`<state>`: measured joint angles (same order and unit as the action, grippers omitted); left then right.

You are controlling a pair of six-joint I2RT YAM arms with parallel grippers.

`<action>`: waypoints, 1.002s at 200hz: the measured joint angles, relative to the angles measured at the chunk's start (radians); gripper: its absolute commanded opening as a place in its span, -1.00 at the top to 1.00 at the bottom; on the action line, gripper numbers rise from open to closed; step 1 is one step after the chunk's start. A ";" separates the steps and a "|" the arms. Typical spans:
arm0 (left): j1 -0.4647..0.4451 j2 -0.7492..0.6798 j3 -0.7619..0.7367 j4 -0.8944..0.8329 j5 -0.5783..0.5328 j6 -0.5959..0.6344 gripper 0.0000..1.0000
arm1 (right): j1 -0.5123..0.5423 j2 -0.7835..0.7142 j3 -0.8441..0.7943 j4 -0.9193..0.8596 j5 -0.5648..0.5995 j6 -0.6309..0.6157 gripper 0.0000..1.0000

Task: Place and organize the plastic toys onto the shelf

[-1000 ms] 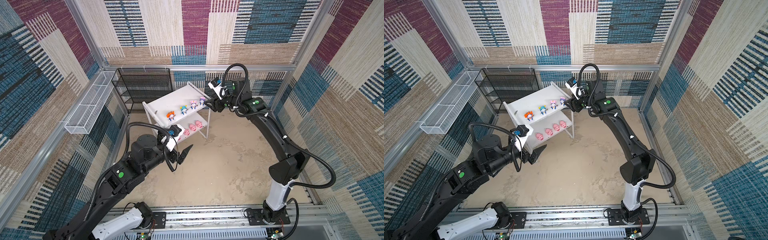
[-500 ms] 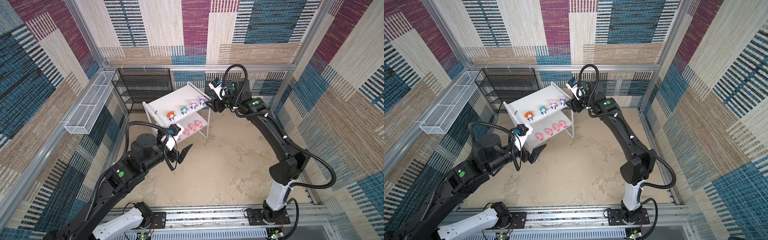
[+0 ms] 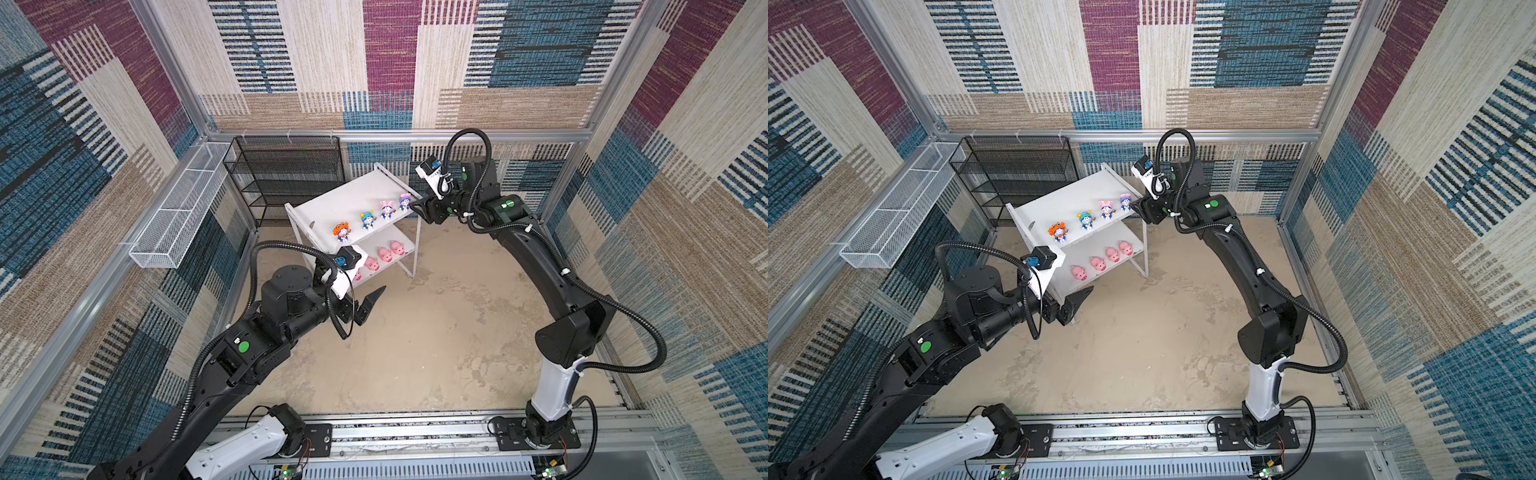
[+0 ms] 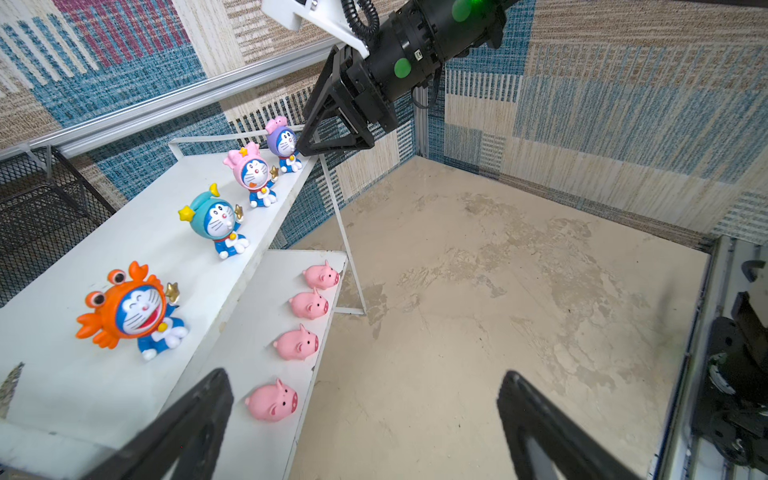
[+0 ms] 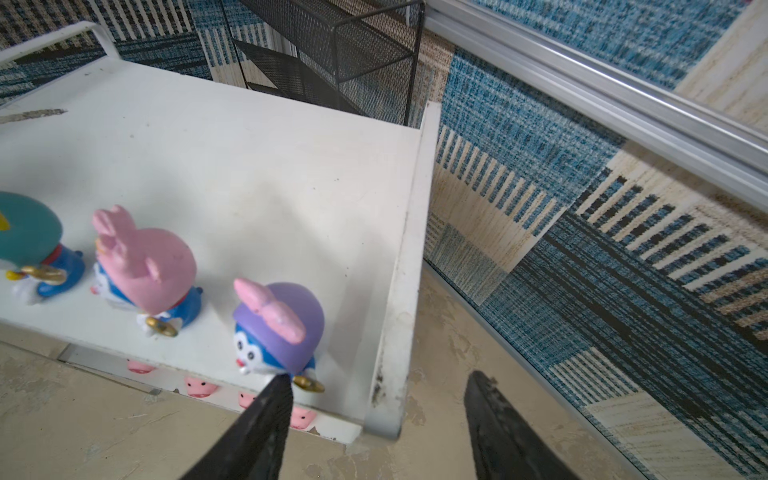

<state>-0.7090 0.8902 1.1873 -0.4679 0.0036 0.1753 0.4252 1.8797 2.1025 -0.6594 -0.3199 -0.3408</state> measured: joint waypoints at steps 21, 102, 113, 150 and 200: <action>0.002 -0.003 0.000 -0.001 -0.001 0.000 -0.98 | 0.000 -0.007 -0.005 0.000 0.001 0.000 -0.37; 0.003 0.014 0.153 -0.140 -0.109 0.031 -0.98 | 0.000 -0.202 -0.252 0.040 0.009 0.014 -0.41; 0.004 0.028 0.182 -0.166 -0.127 0.035 -0.98 | 0.000 -0.242 -0.300 0.052 0.010 0.025 -0.47; 0.005 0.043 0.246 -0.259 -0.159 0.037 -0.98 | 0.000 -0.409 -0.502 0.129 0.017 0.049 -0.92; 0.006 -0.042 0.154 -0.362 -0.243 -0.036 -0.98 | 0.000 -0.632 -0.900 0.277 0.136 0.123 -1.00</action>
<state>-0.7025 0.8482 1.3411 -0.8299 -0.2398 0.1390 0.4248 1.2472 1.2030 -0.3824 -0.1841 -0.2180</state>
